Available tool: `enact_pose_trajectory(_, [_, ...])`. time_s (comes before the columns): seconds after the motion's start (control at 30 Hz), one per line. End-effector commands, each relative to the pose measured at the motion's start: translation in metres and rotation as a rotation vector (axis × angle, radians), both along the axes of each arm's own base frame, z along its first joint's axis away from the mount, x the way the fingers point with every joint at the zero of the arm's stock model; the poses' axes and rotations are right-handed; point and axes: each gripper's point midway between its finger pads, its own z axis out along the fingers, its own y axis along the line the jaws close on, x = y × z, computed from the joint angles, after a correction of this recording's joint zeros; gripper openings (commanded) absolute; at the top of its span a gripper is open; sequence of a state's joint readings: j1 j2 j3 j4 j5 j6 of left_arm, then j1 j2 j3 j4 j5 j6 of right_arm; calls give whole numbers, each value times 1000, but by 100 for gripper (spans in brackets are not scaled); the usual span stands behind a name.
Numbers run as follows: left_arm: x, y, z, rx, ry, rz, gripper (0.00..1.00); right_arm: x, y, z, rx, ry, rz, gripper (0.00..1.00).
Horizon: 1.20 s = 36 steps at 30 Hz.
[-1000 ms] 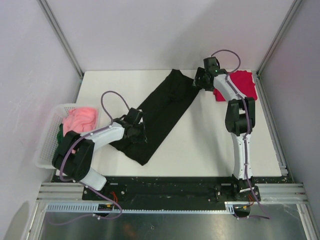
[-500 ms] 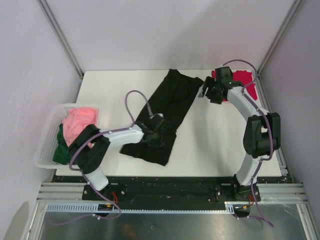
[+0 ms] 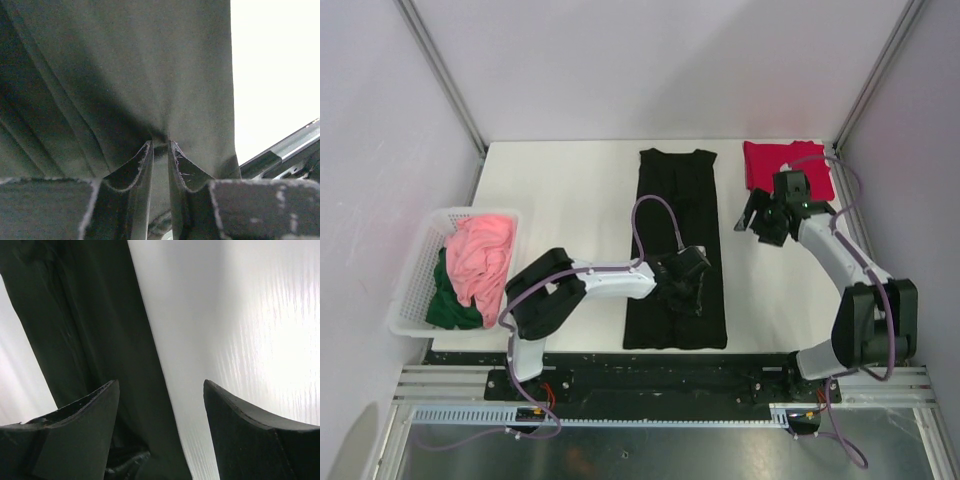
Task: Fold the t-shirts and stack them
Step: Rotate the tshirt 90 degrees
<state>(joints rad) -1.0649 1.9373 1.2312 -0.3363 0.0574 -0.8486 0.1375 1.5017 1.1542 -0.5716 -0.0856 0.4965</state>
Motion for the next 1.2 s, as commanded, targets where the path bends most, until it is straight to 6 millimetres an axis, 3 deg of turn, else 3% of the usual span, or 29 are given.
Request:
enact_pose_trajectory(0.0, [-22, 26, 8, 35, 40, -19, 27, -39, 6, 3, 52, -8, 30, 72])
enact_pose_trajectory(0.17, [-29, 29, 63, -75, -55, -48, 40, -88, 19, -5, 79, 35, 63, 71])
enact_pose_trajectory(0.27, [-32, 57, 89, -121, -118, 17, 44, -125, 36, -14, 85, 82, 97, 70])
enact_pose_trajectory(0.33, [-36, 82, 92, -130, -136, 78, 44, -156, 44, -27, 81, 132, 107, 69])
enact_pose_trajectory(0.47, [-48, 123, 76, -114, -124, 151, 36, -205, 52, -46, 112, 187, 90, 64])
enact_pose_trajectory(0.63, [-56, 141, 49, -52, -83, 157, 20, -238, 48, -57, 153, 199, 46, 58])
enact_pose_trajectory(0.87, [-62, 135, 16, 32, -44, 116, 9, -251, 45, -59, 162, 210, 35, 55])
enact_pose_trajectory(1.0, [-72, 122, 4, 48, -20, 69, 8, -254, 45, -64, 137, 232, 43, 53])
enact_pose_trajectory(1.17, [-82, 122, -13, 89, 1, 43, 9, -256, 48, -69, 107, 238, 61, 52])
